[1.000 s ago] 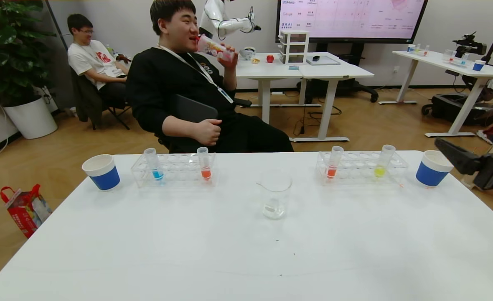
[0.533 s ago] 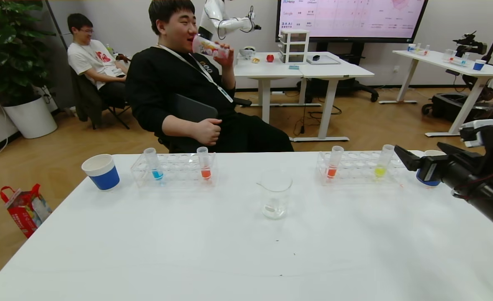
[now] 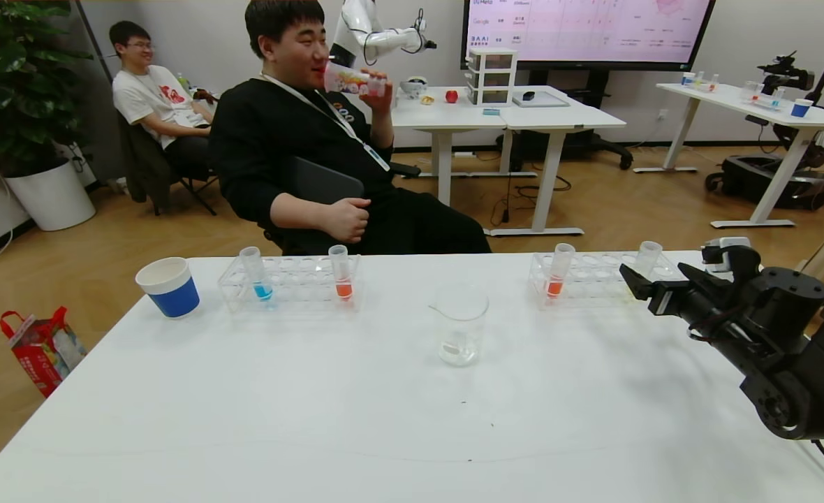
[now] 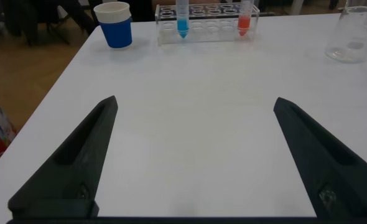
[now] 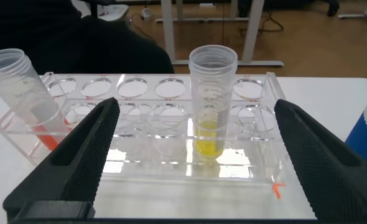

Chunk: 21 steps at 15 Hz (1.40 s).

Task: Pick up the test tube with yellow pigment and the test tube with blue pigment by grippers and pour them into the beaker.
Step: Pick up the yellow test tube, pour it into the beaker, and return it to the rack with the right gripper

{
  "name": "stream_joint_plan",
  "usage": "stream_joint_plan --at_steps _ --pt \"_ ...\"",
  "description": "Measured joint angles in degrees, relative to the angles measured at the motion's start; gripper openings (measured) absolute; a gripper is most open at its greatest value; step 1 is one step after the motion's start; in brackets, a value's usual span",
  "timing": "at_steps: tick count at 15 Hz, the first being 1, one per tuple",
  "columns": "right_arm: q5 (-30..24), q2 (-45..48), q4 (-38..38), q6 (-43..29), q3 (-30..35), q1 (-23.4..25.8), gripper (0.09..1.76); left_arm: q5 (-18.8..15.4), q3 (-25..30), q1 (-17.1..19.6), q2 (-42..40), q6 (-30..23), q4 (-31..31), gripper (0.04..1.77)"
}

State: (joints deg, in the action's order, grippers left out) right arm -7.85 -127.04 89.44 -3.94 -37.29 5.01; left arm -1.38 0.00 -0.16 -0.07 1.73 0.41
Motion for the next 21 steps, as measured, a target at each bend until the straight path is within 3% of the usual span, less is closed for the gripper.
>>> stream_joint_plan --at_steps 10,16,17,18,19,20,21 --pt "-1.0 -9.5 -3.6 0.3 -17.3 0.0 1.74 0.0 0.0 0.0 0.0 0.0 0.0 1.75" --pt "-0.9 -11.2 -3.0 0.4 -18.8 0.2 1.74 0.0 0.0 0.0 0.0 0.0 0.0 1.75" --pt "-0.8 -11.2 -2.4 0.5 -18.6 0.2 1.65 0.0 0.0 0.0 0.0 0.0 0.0 1.75" --pt "-0.7 -11.2 -1.7 0.7 -18.3 0.1 1.43 0.0 0.0 0.0 0.0 0.0 0.0 1.75" --pt "-0.6 -11.1 -1.2 1.0 -18.1 0.1 1.07 0.0 0.0 0.0 0.0 0.0 0.0 1.75" --pt "-0.5 -10.9 -1.1 1.5 -17.9 0.1 0.58 0.0 0.0 0.0 0.0 0.0 0.0 1.75" --pt "-0.5 -10.6 -1.1 1.6 -17.7 0.2 0.42 0.0 0.0 0.0 0.0 0.0 0.0 1.75"
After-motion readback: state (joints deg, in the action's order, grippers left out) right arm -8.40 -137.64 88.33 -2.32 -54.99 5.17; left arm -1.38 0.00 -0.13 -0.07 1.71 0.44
